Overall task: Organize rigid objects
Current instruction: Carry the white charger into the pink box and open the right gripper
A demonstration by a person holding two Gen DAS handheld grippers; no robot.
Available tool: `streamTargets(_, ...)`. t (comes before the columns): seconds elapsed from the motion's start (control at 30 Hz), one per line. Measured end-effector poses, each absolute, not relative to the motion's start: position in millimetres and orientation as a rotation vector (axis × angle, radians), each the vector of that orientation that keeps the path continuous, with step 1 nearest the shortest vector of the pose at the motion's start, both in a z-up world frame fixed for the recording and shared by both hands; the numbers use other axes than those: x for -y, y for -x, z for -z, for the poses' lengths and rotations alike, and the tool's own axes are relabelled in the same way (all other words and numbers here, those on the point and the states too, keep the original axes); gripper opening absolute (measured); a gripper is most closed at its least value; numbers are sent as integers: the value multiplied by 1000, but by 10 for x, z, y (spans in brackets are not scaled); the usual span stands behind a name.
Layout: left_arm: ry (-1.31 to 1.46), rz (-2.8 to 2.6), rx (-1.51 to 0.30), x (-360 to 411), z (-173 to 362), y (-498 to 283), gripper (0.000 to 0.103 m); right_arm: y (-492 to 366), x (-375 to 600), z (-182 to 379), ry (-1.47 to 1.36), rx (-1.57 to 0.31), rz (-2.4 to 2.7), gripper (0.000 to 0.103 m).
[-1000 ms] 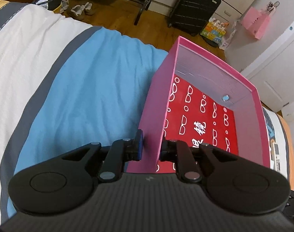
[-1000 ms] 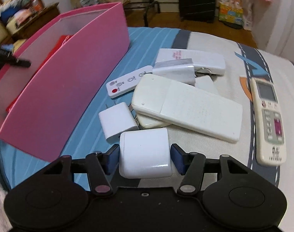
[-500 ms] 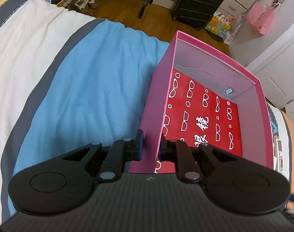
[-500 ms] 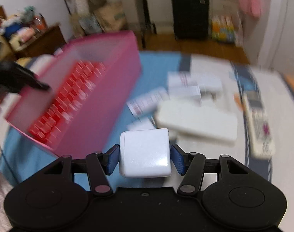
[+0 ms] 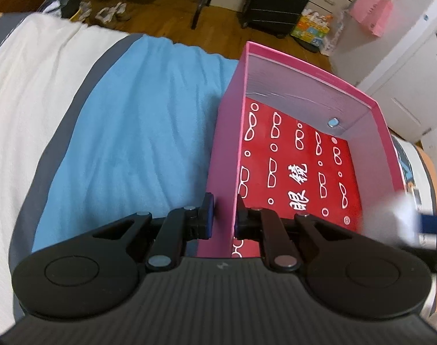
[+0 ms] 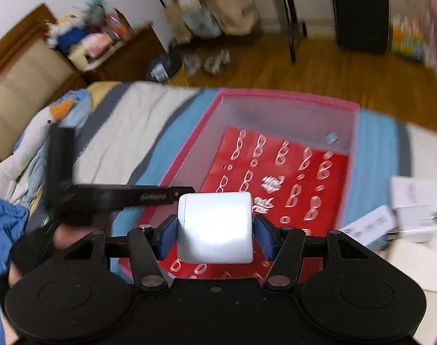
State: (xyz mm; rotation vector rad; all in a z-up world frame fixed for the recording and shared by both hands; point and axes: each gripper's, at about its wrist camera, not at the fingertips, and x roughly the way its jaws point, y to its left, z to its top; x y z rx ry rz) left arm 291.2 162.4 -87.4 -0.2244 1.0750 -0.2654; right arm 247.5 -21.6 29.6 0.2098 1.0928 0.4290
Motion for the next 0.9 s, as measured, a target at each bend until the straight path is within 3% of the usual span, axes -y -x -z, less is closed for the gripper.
streamTargets(0.63,177,284,-1012,-1611,842,-2771,10,-3316,-102,702,-396,-1306,-225,62)
streamTargets(0.9,164,281,-1020,-1601,826,-2763,10,-3300,-28,578,-487,-1297,-261,64)
